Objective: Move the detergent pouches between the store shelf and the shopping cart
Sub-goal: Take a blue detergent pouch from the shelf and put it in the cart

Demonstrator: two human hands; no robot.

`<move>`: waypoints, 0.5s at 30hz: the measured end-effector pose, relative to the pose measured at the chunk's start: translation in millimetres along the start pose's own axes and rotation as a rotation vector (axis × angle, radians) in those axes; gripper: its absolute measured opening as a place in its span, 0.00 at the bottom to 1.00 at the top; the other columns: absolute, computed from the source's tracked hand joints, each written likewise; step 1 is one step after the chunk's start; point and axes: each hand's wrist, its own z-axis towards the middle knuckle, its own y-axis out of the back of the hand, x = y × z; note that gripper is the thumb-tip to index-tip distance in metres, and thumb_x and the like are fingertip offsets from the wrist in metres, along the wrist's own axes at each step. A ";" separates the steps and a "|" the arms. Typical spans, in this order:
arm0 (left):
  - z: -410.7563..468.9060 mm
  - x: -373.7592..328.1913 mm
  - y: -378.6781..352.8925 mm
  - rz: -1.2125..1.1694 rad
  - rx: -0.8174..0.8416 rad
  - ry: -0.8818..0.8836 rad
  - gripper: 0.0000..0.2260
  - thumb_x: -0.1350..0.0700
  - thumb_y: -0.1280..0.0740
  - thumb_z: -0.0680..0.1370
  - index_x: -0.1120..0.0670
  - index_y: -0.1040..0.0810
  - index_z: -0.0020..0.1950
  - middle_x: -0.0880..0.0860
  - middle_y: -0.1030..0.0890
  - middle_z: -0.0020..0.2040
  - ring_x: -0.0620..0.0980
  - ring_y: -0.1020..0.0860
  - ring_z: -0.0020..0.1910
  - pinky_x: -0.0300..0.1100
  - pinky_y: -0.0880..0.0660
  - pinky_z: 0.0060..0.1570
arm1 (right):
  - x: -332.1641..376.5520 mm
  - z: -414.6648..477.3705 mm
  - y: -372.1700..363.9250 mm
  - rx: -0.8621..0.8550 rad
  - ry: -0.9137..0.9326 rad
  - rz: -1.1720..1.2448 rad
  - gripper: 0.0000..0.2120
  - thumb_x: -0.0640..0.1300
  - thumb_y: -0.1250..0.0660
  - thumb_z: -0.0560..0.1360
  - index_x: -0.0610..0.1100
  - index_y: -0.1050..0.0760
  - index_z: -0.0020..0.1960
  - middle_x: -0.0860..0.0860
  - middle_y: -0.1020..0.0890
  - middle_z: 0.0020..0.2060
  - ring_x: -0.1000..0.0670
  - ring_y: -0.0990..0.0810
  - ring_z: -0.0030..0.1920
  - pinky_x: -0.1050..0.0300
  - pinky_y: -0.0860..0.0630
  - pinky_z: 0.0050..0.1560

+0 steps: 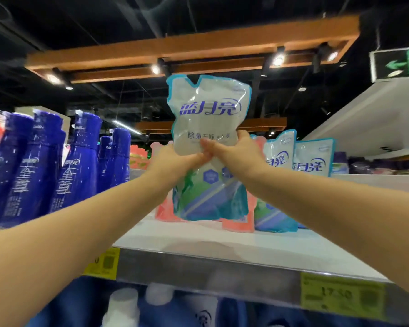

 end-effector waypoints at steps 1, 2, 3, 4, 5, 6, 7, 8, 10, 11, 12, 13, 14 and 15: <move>-7.0 -10.2 -4.5 -0.074 -0.001 -0.021 0.21 0.49 0.24 0.67 0.52 0.22 0.58 0.50 0.17 0.49 0.47 0.18 0.47 0.41 0.21 0.48 | 8.9 -5.7 10.1 -0.039 0.038 -0.015 0.25 0.57 0.24 0.65 0.48 0.30 0.55 0.56 0.21 0.41 0.53 0.20 0.42 0.55 0.22 0.44; -13.9 -20.3 -9.1 -0.142 0.000 -0.043 0.22 0.50 0.23 0.67 0.53 0.22 0.58 0.51 0.16 0.49 0.48 0.18 0.47 0.42 0.21 0.49 | 17.4 -12.6 20.2 -0.079 0.068 -0.030 0.25 0.59 0.24 0.63 0.49 0.31 0.53 0.57 0.20 0.41 0.53 0.20 0.43 0.53 0.22 0.47; -20.3 -29.8 -13.1 -0.194 -0.002 -0.063 0.23 0.51 0.22 0.65 0.53 0.22 0.58 0.51 0.16 0.49 0.49 0.17 0.47 0.44 0.21 0.50 | 25.0 -20.0 29.6 -0.121 0.092 -0.038 0.26 0.61 0.24 0.62 0.50 0.31 0.52 0.56 0.20 0.42 0.52 0.19 0.45 0.51 0.22 0.50; -28.7 -40.5 -17.3 -0.233 0.003 -0.087 0.23 0.51 0.21 0.63 0.52 0.20 0.56 0.52 0.16 0.49 0.50 0.17 0.47 0.46 0.21 0.51 | 32.7 -28.8 38.8 -0.158 0.108 -0.046 0.26 0.61 0.24 0.62 0.51 0.31 0.51 0.57 0.19 0.42 0.52 0.19 0.45 0.50 0.22 0.51; -37.3 -49.4 -21.4 -0.269 0.014 -0.112 0.22 0.51 0.21 0.60 0.52 0.19 0.53 0.52 0.15 0.47 0.50 0.17 0.47 0.45 0.21 0.51 | 40.6 -39.4 47.5 -0.187 0.118 -0.065 0.25 0.61 0.25 0.62 0.50 0.30 0.51 0.57 0.20 0.40 0.52 0.19 0.44 0.50 0.22 0.51; -46.4 -57.2 -25.2 -0.298 0.038 -0.134 0.19 0.52 0.22 0.60 0.51 0.18 0.50 0.51 0.15 0.46 0.49 0.17 0.46 0.44 0.22 0.50 | 47.5 -50.2 55.6 -0.211 0.126 -0.089 0.25 0.61 0.25 0.63 0.50 0.30 0.51 0.58 0.21 0.39 0.52 0.20 0.43 0.50 0.22 0.50; -55.8 -63.7 -29.2 -0.337 0.063 -0.145 0.16 0.55 0.22 0.62 0.51 0.19 0.48 0.51 0.15 0.44 0.48 0.17 0.44 0.43 0.22 0.48 | 53.9 -61.9 63.4 -0.235 0.125 -0.115 0.24 0.61 0.26 0.64 0.49 0.30 0.50 0.58 0.21 0.38 0.52 0.20 0.43 0.50 0.22 0.50; -65.7 -69.0 -32.2 -0.367 0.085 -0.151 0.13 0.58 0.23 0.65 0.51 0.19 0.47 0.50 0.15 0.43 0.47 0.17 0.42 0.42 0.22 0.47 | 60.3 -75.2 71.1 -0.257 0.120 -0.138 0.24 0.61 0.26 0.64 0.49 0.30 0.50 0.59 0.22 0.38 0.52 0.20 0.43 0.50 0.22 0.50; -88.2 -77.5 -35.8 -0.398 0.131 -0.150 0.12 0.59 0.23 0.66 0.51 0.19 0.47 0.48 0.16 0.40 0.44 0.17 0.40 0.40 0.21 0.45 | 71.4 -104.3 84.0 -0.295 0.103 -0.174 0.24 0.60 0.26 0.64 0.49 0.30 0.51 0.59 0.21 0.39 0.54 0.20 0.43 0.52 0.22 0.51; -101.4 -81.2 -37.2 -0.413 0.167 -0.144 0.15 0.56 0.22 0.64 0.51 0.19 0.48 0.48 0.15 0.41 0.45 0.17 0.41 0.41 0.21 0.45 | 75.8 -120.3 89.5 -0.313 0.089 -0.179 0.24 0.60 0.26 0.64 0.48 0.30 0.52 0.59 0.21 0.39 0.55 0.20 0.43 0.53 0.23 0.51; -116.4 -84.7 -38.4 -0.415 0.205 -0.141 0.19 0.52 0.22 0.60 0.51 0.19 0.50 0.50 0.15 0.44 0.47 0.17 0.44 0.43 0.21 0.47 | 78.9 -137.0 94.5 -0.334 0.069 -0.179 0.24 0.60 0.26 0.64 0.48 0.29 0.52 0.59 0.20 0.39 0.55 0.20 0.43 0.54 0.23 0.51; -132.3 -87.8 -40.2 -0.420 0.237 -0.131 0.23 0.50 0.22 0.58 0.51 0.19 0.51 0.50 0.15 0.46 0.48 0.17 0.46 0.45 0.22 0.49 | 82.7 -154.9 99.0 -0.358 0.048 -0.174 0.24 0.59 0.25 0.64 0.49 0.29 0.52 0.58 0.20 0.40 0.56 0.19 0.43 0.55 0.22 0.50; -148.6 -90.3 -42.1 -0.426 0.266 -0.129 0.22 0.50 0.22 0.59 0.51 0.18 0.51 0.50 0.15 0.46 0.48 0.17 0.47 0.45 0.22 0.50 | 86.2 -173.3 103.4 -0.380 0.026 -0.166 0.23 0.59 0.25 0.64 0.49 0.29 0.52 0.58 0.19 0.39 0.57 0.19 0.43 0.56 0.22 0.49; -164.8 -92.0 -43.5 -0.437 0.284 -0.127 0.19 0.53 0.22 0.61 0.50 0.18 0.50 0.48 0.15 0.44 0.47 0.17 0.45 0.44 0.22 0.48 | 88.9 -191.6 107.3 -0.403 0.003 -0.153 0.23 0.58 0.25 0.64 0.49 0.28 0.52 0.58 0.19 0.39 0.59 0.19 0.42 0.58 0.22 0.47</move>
